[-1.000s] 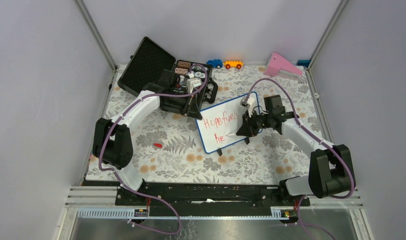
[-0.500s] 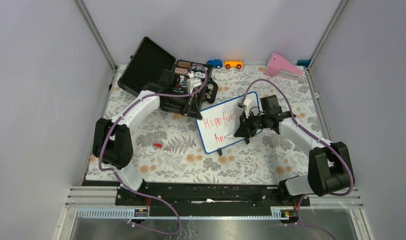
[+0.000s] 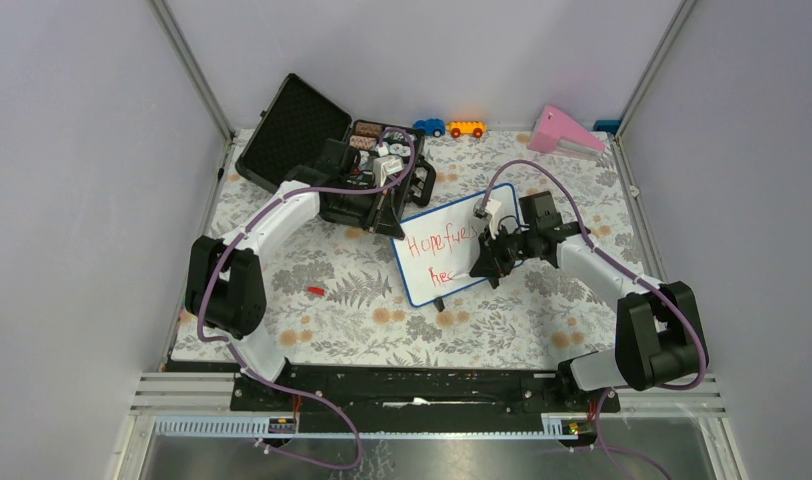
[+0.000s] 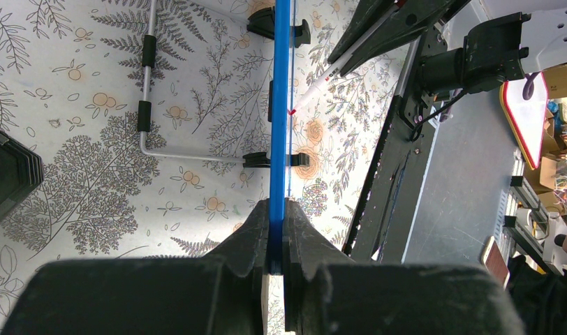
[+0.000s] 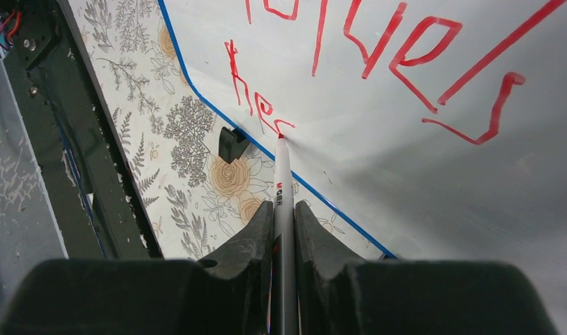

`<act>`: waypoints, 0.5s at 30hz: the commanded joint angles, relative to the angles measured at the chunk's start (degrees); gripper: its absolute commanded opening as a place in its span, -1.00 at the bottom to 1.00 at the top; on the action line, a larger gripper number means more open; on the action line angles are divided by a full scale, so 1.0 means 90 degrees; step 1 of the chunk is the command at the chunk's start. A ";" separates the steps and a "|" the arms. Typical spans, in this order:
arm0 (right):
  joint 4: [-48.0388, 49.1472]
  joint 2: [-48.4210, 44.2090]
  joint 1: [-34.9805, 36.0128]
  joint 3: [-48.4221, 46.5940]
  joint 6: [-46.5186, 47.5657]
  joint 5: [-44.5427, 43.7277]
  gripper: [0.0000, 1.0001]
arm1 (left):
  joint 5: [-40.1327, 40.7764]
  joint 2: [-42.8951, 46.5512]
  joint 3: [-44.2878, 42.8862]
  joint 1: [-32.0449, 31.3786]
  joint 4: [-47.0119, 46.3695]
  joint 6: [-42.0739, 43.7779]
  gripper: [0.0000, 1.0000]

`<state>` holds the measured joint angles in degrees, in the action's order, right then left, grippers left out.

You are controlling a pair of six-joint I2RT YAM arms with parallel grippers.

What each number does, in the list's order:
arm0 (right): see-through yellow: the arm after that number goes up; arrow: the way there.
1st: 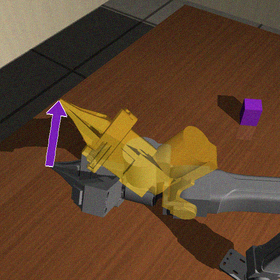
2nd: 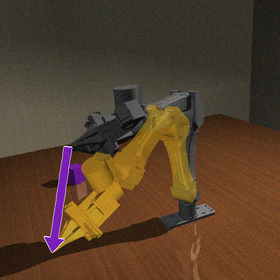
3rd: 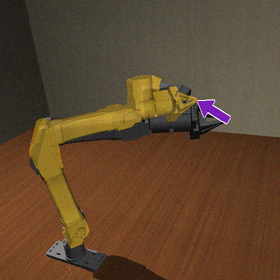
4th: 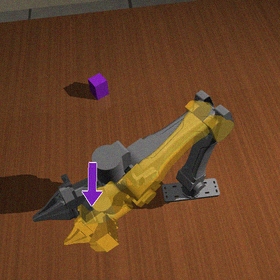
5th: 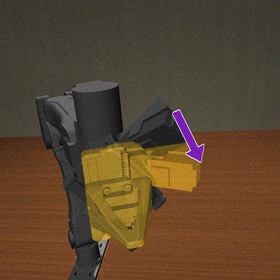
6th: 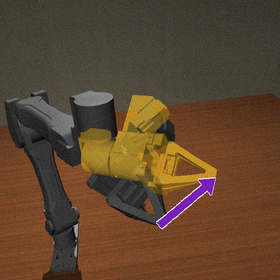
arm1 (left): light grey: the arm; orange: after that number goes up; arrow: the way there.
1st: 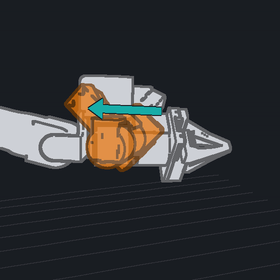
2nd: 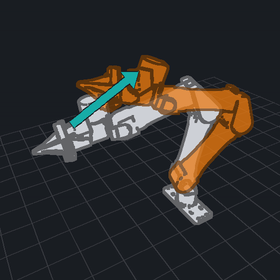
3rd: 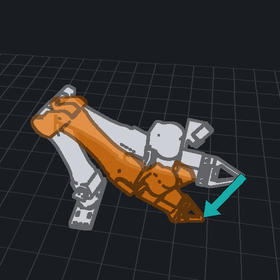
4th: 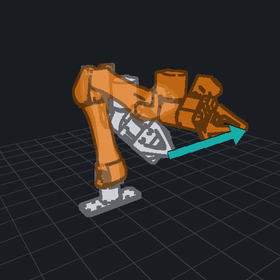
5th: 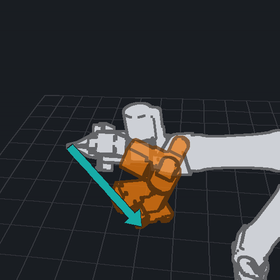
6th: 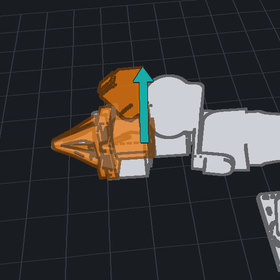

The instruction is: Write a sentence on the whiteboard

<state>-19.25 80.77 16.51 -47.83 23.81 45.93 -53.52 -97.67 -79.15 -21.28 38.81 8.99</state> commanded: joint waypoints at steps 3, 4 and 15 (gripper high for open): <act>-0.0006 -0.0126 -0.0097 -0.0365 0.0229 -0.0343 -1.00 | 0.0182 0.0110 0.0006 -0.0155 -0.0015 0.0201 -1.00; -0.0001 -0.0132 -0.0128 -0.0384 0.0213 -0.0323 -1.00 | 0.0184 0.0110 0.0011 -0.0155 -0.0020 0.0202 -1.00; 0.0004 -0.0133 -0.0253 -0.0596 0.0138 -0.0222 -1.00 | 0.0201 0.0158 0.0040 -0.0155 -0.0018 0.0212 -1.00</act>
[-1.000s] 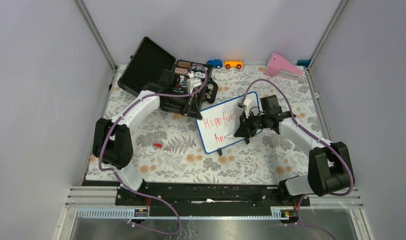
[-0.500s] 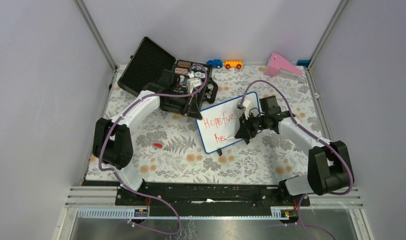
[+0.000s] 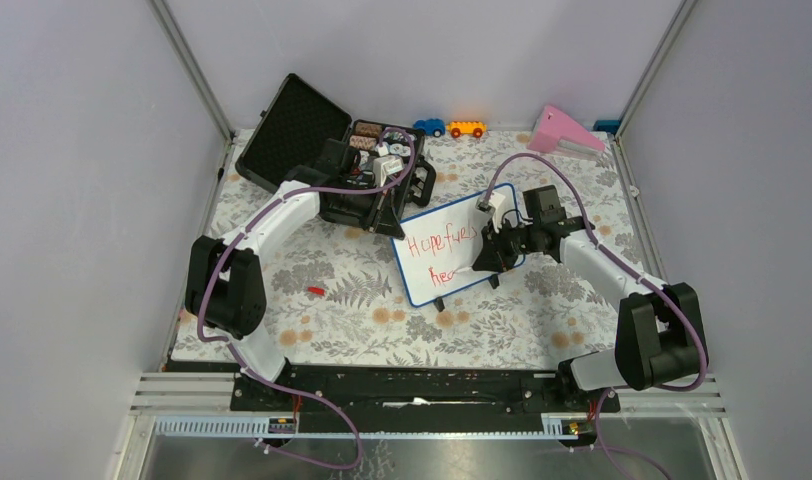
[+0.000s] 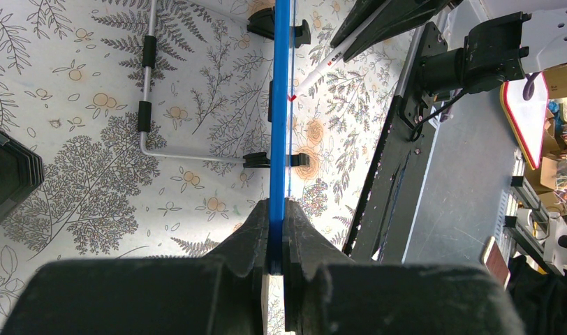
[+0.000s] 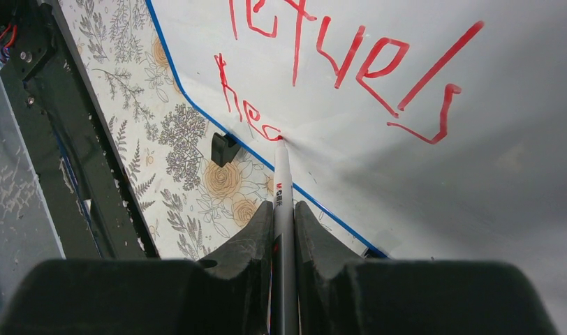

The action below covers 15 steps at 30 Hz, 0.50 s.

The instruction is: Write a sentence on the whiteboard

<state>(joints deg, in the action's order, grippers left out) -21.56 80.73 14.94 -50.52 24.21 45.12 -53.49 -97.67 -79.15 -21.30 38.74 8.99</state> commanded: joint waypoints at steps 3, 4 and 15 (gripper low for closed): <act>0.0268 -0.0111 -0.0078 -0.0303 0.0067 -0.0098 -1.00 | 0.0201 0.0168 0.0045 -0.0153 -0.0008 0.0212 -1.00; 0.0271 -0.0094 -0.0078 -0.0305 0.0060 -0.0093 -1.00 | 0.0210 0.0168 0.0045 -0.0153 -0.0008 0.0212 -1.00; 0.0152 0.0104 -0.0065 -0.0161 0.0226 0.0003 -1.00 | 0.0197 0.0149 0.0045 -0.0153 -0.0008 0.0221 -1.00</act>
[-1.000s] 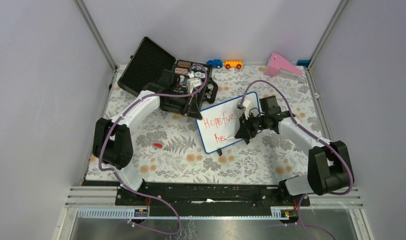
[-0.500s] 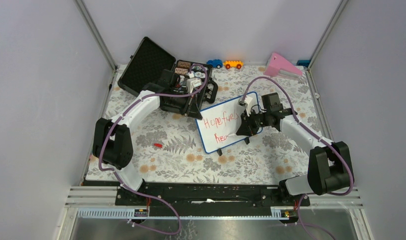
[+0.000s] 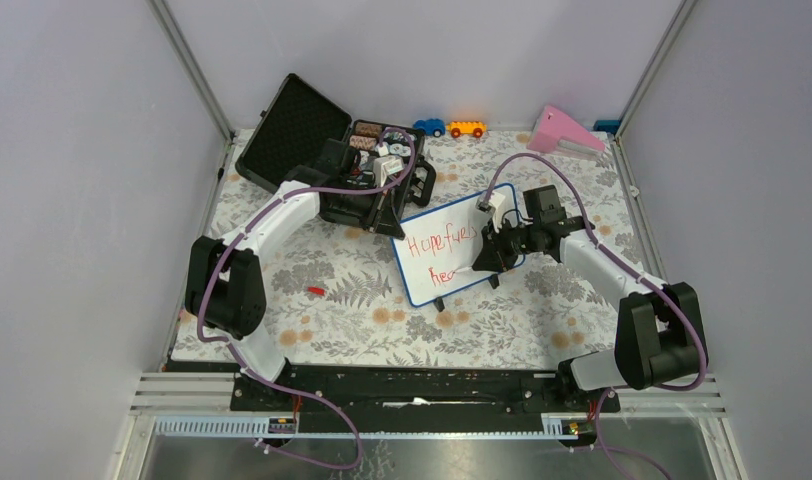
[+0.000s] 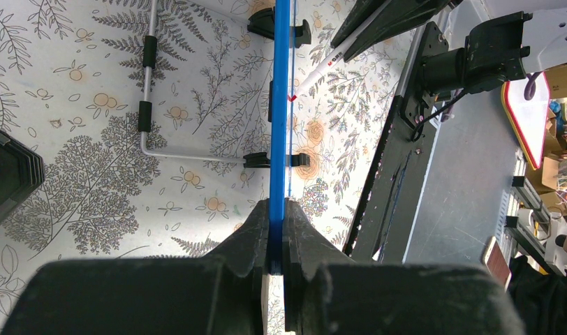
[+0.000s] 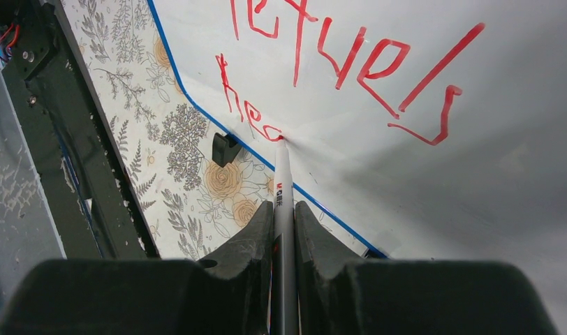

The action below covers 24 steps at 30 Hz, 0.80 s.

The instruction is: Write a sentence on the whiteboard

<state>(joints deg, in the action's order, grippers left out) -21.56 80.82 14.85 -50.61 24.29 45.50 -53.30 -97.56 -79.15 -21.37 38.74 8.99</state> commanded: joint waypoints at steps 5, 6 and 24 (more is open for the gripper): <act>0.0006 0.0127 -0.0046 -0.0120 0.0357 -0.0025 -1.00 | 0.0181 0.0117 0.0035 -0.0146 -0.0010 0.0222 -1.00; -0.0033 0.0143 -0.0048 -0.0114 0.0387 -0.0024 -1.00 | 0.0182 0.0117 0.0029 -0.0146 -0.0010 0.0221 -1.00; -0.0386 0.0031 -0.0061 -0.0257 0.0686 -0.0287 -1.00 | 0.0169 0.0110 0.0025 -0.0146 -0.0014 0.0218 -1.00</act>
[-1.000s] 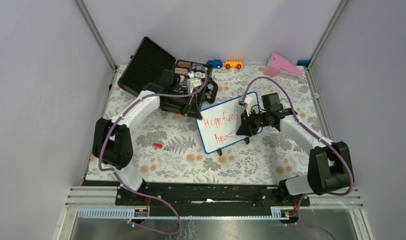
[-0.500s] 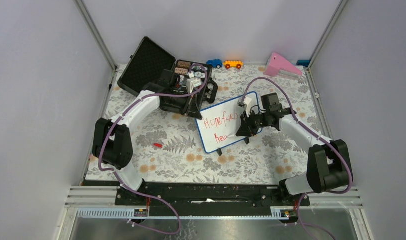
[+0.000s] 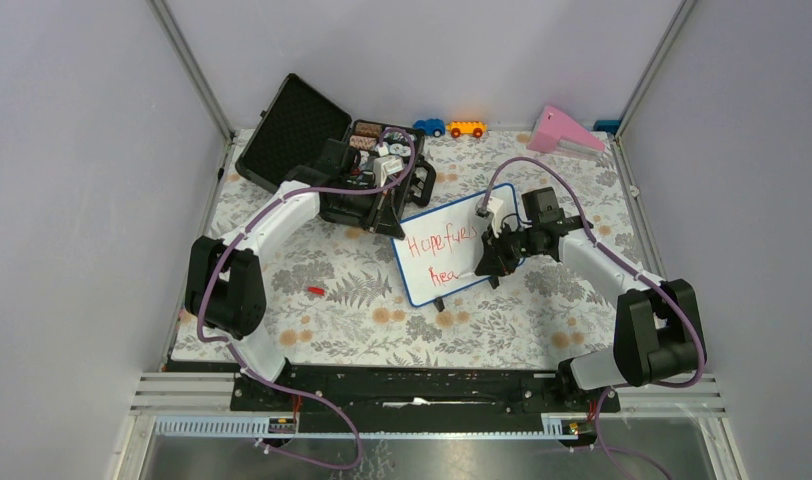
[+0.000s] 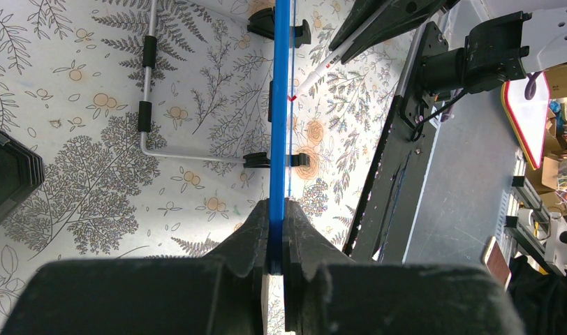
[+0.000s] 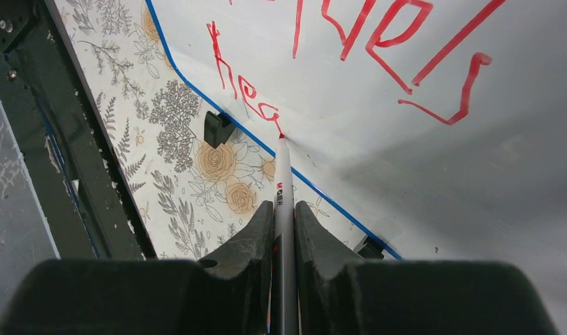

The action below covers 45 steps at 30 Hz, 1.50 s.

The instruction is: Write a sentence on the whiteboard

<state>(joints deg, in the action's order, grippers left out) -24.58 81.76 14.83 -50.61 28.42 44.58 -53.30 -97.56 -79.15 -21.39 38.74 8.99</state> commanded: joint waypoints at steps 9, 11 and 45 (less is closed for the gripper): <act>-0.0683 -0.0369 -0.0116 -0.0463 0.0369 0.0583 -1.00 | 0.0153 0.0099 0.0007 -0.0143 -0.0008 0.0212 -1.00; -0.0687 -0.0362 -0.0191 -0.0448 0.0389 0.0600 -1.00 | 0.0151 0.0098 -0.0001 -0.0138 -0.0008 0.0212 -1.00; -0.0434 0.0103 -0.0293 -0.0655 0.0328 0.0633 -1.00 | 0.0160 0.0136 0.0025 -0.0143 -0.0008 0.0217 -1.00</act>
<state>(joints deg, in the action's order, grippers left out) -29.52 82.04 11.29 -54.06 31.09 49.15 -53.30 -97.56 -79.15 -21.39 38.74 8.99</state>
